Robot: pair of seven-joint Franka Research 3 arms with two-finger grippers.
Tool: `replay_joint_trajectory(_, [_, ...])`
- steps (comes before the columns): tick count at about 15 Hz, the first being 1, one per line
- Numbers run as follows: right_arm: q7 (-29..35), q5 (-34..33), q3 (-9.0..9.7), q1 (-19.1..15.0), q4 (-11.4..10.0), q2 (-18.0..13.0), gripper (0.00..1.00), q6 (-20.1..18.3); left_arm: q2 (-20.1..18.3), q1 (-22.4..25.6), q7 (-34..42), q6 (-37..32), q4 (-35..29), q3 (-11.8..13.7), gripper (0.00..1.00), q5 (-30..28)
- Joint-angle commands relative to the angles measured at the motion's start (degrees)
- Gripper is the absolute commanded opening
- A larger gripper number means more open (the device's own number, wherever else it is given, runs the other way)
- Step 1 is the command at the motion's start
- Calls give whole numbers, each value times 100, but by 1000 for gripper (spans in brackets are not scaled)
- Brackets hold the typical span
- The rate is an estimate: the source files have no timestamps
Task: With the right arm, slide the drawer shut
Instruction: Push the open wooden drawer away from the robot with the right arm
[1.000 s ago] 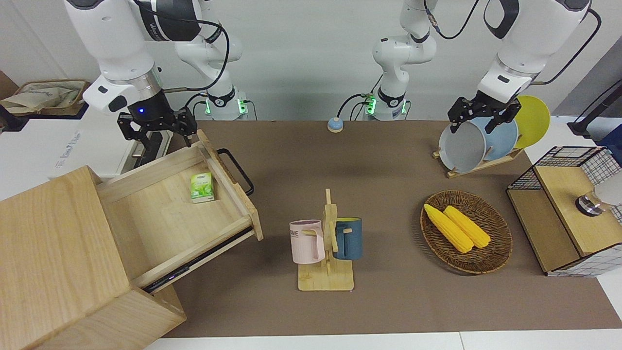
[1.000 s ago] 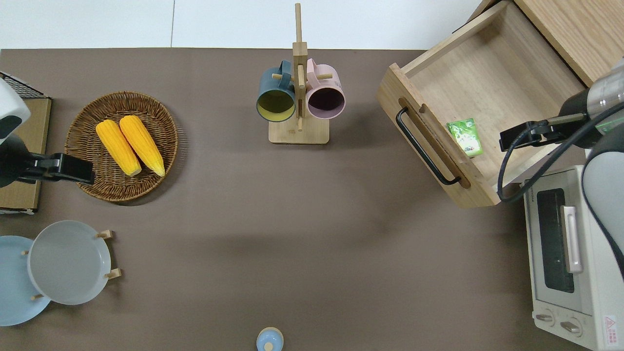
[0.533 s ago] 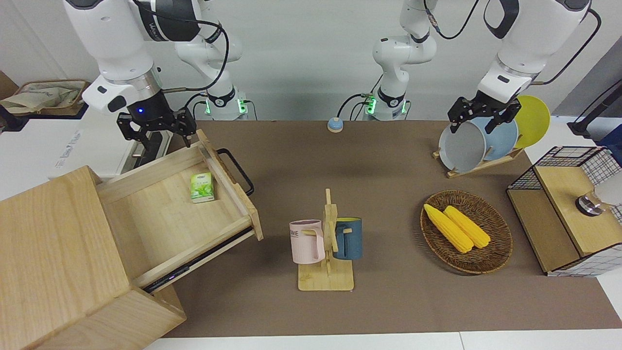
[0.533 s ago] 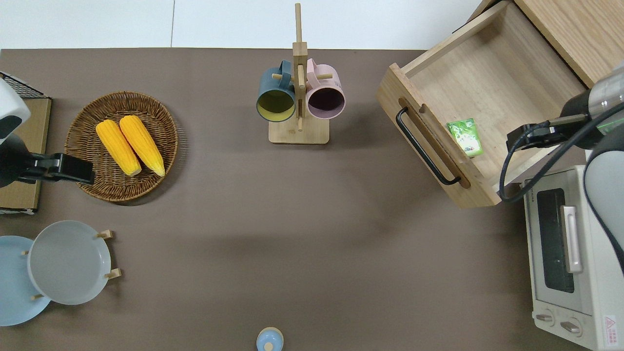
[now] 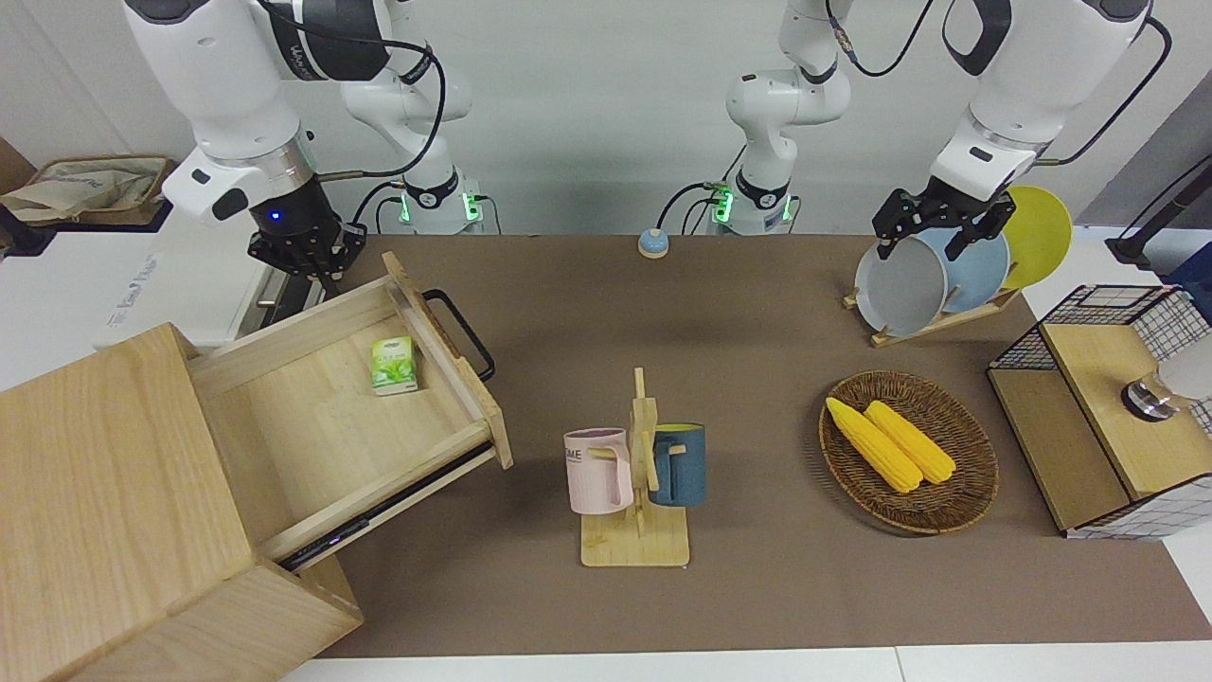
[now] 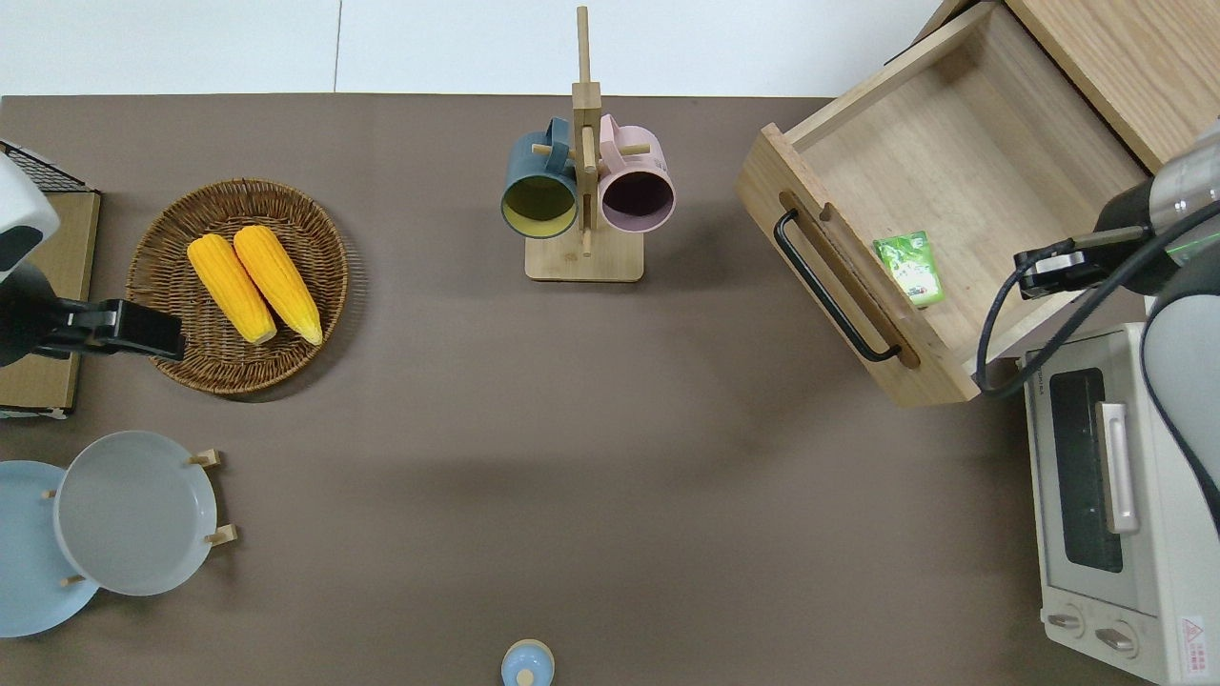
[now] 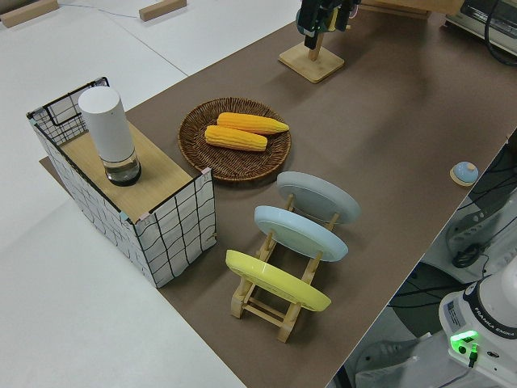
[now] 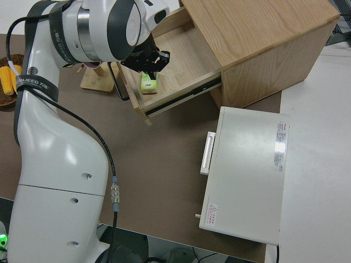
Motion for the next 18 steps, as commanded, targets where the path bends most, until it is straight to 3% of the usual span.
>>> replay_joint_trajectory(1, [-72, 81, 56, 8, 127, -57, 0, -283, -25, -39, -60, -103, 58, 2, 993, 102])
replay_joint_trajectory(3, [217, 81, 134, 35, 355, -83, 0, -607, -25, -39, -60, -103, 58, 2, 993, 102])
replay_joint_trajectory(5, [384, 72, 144, 166, 383, -267, 0, -784, -25, -39, -60, -103, 58, 2, 993, 102])
replay_joint_trajectory(9, [1402, 81, 152, 658, 400, -391, 0, -864, -25, -39, -60, -103, 49, 2, 993, 102])
replay_joint_trajectory(15, [4537, 143, 170, 1607, 427, -268, 0, -767, -25, -39, -60, -103, 49, 2, 993, 102])
replay_joint_trajectory(18, [5541, 160, 161, 1775, 392, -66, 0, -653, -25, -39, -60, -103, 49, 2, 993, 102])
